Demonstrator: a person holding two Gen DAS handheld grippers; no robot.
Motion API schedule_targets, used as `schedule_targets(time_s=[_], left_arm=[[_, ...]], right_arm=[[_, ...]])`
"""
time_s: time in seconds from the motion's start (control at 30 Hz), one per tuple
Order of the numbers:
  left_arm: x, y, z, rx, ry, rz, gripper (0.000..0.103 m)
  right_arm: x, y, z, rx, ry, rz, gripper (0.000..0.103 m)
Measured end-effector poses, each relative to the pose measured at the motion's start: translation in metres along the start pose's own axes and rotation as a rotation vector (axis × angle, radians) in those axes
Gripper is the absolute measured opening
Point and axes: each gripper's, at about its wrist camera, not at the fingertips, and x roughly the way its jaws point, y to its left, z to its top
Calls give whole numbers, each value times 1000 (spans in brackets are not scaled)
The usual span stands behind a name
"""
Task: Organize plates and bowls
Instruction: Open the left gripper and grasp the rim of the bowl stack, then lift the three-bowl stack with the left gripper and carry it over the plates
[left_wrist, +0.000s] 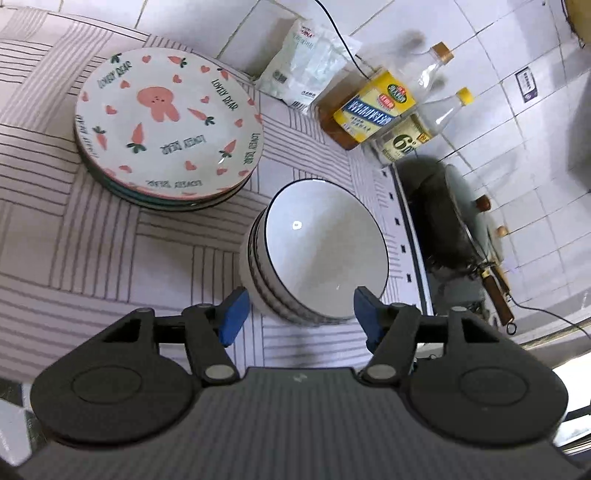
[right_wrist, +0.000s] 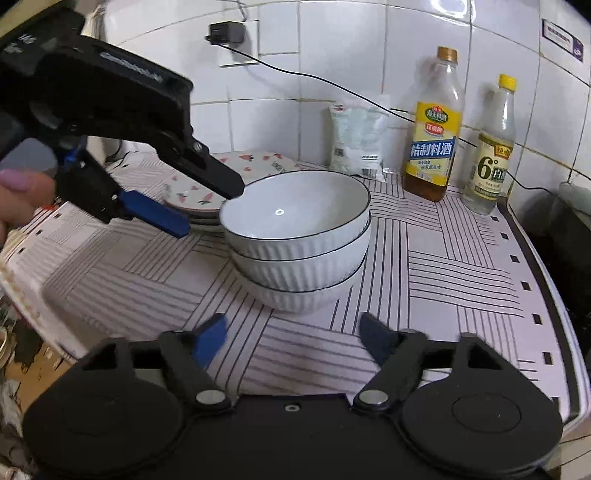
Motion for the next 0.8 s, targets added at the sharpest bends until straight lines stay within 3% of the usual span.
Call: schedule_targets(time_s=[0.17, 0.23, 0.33, 0.47, 0.8], left_arm=[[27, 10, 2, 33, -10, 29, 63], [40, 12, 2, 35, 0, 37, 63], [54, 11, 3, 60, 18, 42, 60], [60, 4, 0, 181, 10, 51, 60], [66, 22, 8, 134, -16, 38, 44]], right_arm=[[32, 0, -9, -2, -102, 7, 93], [49, -2, -11, -11, -87, 46, 94], [70, -3, -11, -27, -59, 34, 94], [75, -11, -10, 12, -95, 47, 94], [90, -20, -10, -13, -122, 111, 98]])
